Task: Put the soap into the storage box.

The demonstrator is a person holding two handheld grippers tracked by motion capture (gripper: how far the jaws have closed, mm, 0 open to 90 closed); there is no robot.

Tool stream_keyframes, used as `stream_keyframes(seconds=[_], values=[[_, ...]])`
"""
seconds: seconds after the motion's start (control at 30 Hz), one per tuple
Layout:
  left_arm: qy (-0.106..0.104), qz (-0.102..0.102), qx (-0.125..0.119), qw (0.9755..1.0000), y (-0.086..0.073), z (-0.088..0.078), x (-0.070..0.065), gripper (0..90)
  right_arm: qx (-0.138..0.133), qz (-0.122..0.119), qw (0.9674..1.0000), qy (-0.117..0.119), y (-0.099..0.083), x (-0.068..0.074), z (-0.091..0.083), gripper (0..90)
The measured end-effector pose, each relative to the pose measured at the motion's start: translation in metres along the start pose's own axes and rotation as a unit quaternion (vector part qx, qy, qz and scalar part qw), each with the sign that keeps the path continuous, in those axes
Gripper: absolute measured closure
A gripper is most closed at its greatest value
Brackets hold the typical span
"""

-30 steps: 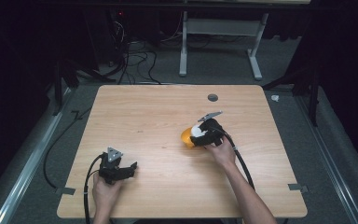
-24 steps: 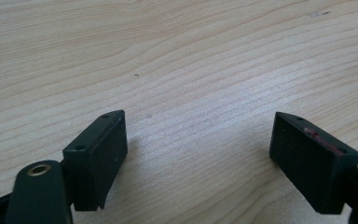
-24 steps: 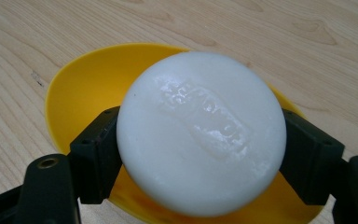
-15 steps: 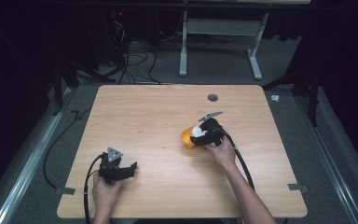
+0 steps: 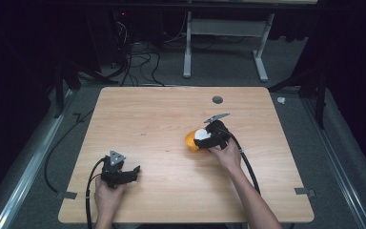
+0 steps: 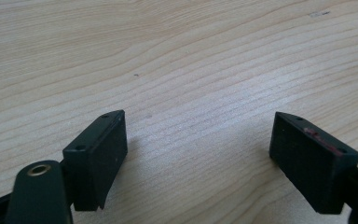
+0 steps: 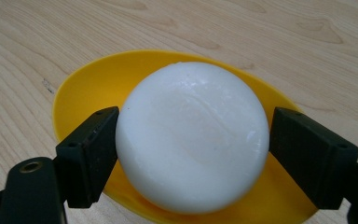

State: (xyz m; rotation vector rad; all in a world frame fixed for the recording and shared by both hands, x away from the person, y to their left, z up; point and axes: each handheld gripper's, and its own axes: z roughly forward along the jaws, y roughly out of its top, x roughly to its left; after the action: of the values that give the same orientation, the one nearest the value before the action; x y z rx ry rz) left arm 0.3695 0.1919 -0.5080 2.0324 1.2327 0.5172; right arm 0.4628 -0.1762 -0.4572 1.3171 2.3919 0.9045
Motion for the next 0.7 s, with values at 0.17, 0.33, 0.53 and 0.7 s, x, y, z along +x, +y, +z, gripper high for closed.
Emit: stream_keyframes(seconds=[0.17, 0.33, 0.53, 0.7], values=[[0.0, 0.0, 0.0, 1.0, 0.0, 0.0, 0.0, 19.7, -0.011, 0.002, 0.9999, 0.001, 0.001, -0.001, -0.005, 17.3], [0.0, 0.0, 0.0, 1.0, 0.0, 0.0, 0.0, 19.7, -0.017, 0.004, 0.9998, 0.004, 0.0, -0.002, -0.011, 17.1], [0.0, 0.0, 0.0, 1.0, 0.0, 0.0, 0.0, 19.7, -0.03, 0.002, 0.9996, 0.001, 0.0, -0.003, -0.018, 17.8], [0.0, 0.0, 0.0, 1.0, 0.0, 0.0, 0.0, 19.7, -0.036, 0.005, 0.9993, -0.005, -0.001, -0.005, -0.022, 18.9]])
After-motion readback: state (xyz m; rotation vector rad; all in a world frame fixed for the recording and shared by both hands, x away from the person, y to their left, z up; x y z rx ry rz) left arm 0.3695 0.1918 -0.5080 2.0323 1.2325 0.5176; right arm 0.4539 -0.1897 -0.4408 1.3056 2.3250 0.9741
